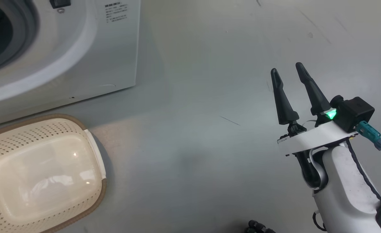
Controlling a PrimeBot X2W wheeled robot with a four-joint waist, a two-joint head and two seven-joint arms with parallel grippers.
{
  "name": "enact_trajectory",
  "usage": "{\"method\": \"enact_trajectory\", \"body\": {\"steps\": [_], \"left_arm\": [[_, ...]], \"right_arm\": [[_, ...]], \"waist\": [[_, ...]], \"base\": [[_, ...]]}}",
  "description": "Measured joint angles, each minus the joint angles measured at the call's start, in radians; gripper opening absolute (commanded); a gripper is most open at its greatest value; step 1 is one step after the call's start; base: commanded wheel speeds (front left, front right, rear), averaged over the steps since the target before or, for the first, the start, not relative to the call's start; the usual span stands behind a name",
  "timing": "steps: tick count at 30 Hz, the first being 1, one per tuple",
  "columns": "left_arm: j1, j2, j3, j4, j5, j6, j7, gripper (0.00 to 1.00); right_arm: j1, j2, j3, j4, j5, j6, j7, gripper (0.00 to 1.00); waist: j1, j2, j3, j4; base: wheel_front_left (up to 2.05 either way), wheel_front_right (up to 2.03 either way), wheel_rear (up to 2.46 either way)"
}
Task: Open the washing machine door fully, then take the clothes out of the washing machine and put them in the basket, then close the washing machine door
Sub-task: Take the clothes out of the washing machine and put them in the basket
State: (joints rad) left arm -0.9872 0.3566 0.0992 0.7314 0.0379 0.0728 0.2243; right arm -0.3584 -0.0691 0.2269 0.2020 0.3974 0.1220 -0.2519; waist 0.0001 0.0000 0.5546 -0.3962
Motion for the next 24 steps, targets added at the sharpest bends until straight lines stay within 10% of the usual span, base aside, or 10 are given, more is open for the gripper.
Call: {"method": "enact_trajectory", "body": {"steps": [24], "left_arm": [[0.241,-0.17,-0.026,0.039,-0.095,-0.08,-0.279,0.0]], "right_arm": [[0.119,-0.061,-0.046,0.02,-0.047,0.0,0.0,1.0]], "waist": [[-0.0001,0.0,-0.224,0.168]], "base": [[0.0,0.0,0.0]]}}
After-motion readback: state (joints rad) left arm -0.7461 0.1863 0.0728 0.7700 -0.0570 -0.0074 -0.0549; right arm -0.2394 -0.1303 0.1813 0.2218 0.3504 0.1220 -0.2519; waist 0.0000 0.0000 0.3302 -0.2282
